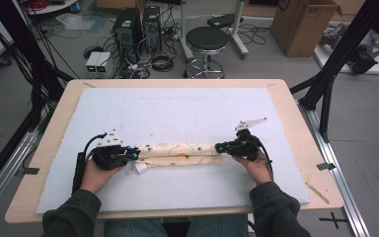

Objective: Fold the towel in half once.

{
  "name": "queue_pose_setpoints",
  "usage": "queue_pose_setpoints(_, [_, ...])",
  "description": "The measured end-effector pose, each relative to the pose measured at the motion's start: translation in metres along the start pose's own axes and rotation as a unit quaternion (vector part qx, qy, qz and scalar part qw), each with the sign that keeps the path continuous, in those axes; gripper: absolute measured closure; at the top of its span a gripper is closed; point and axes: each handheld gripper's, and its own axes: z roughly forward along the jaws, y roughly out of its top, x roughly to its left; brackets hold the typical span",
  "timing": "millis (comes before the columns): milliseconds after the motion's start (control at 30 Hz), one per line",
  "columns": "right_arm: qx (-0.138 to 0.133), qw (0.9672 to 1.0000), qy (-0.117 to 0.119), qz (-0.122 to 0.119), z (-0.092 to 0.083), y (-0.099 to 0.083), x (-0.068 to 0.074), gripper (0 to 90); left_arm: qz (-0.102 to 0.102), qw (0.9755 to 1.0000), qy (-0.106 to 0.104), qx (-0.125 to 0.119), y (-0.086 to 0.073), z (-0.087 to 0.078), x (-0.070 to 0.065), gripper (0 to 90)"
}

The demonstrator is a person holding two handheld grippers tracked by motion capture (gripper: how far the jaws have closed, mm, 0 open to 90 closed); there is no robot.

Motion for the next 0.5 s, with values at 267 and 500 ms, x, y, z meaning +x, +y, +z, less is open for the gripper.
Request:
queue_pose_setpoints(267, [0.006, 0.9999, 0.003, -0.011, 0.000, -0.006, 0.007, 84.6, -0.003, 1.0000, -0.004, 0.003, -0.009, -0.003, -0.002, 81.0])
queue_pose_setpoints(500, [0.013, 0.9998, -0.001, -0.017, -0.001, -0.012, 0.013, 84.1, 0.002, 0.9999, -0.014, 0.006, -0.014, -0.005, -0.007, 80.5])
